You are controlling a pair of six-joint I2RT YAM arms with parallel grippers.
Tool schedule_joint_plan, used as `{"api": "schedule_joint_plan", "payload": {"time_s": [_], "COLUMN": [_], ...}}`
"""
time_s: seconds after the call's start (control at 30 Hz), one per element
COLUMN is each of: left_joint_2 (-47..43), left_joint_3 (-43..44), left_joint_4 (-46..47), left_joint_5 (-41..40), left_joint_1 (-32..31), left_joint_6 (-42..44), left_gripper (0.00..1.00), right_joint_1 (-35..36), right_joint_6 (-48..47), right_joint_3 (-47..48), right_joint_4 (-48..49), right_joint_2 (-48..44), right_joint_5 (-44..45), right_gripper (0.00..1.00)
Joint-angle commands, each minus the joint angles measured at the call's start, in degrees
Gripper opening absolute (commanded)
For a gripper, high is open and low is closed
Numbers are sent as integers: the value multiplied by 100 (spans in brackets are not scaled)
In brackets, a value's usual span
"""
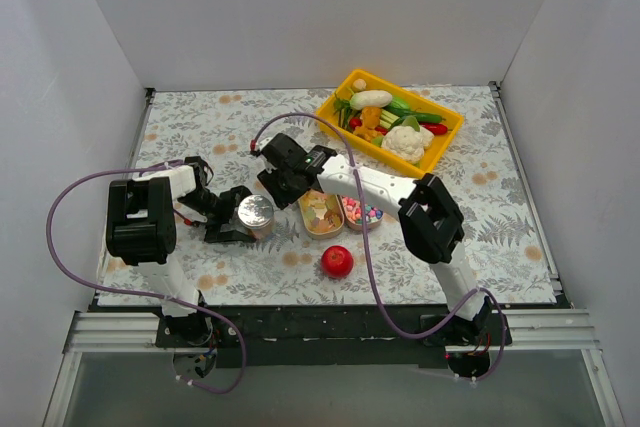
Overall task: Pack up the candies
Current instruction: Close the bottle lid on the packing bottle, then screw the bottle lid onto the packing bottle.
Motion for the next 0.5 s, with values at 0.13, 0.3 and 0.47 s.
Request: {"api": "schedule_joint_plan", "payload": {"time_s": [0.13,0.3,0.47], "left_joint_2": [710,728,737], "left_joint_3": [-340,-217,-172], "left_joint_4": [35,-1,-88], "left_joint_5": [215,347,338], "left_joint_1": [29,46,55], "left_joint_6": [27,36,45], "left_gripper": [98,98,98], "right_joint_1": [33,24,42], "right_joint_6": [298,272,-9], "right_joint_3": [811,830,909], "right_joint_4": [-427,-279,-94], "right_joint_2": [-242,-479,-471], "right_joint_5": [1098,970,-129], "right_gripper": [54,56,56]}}
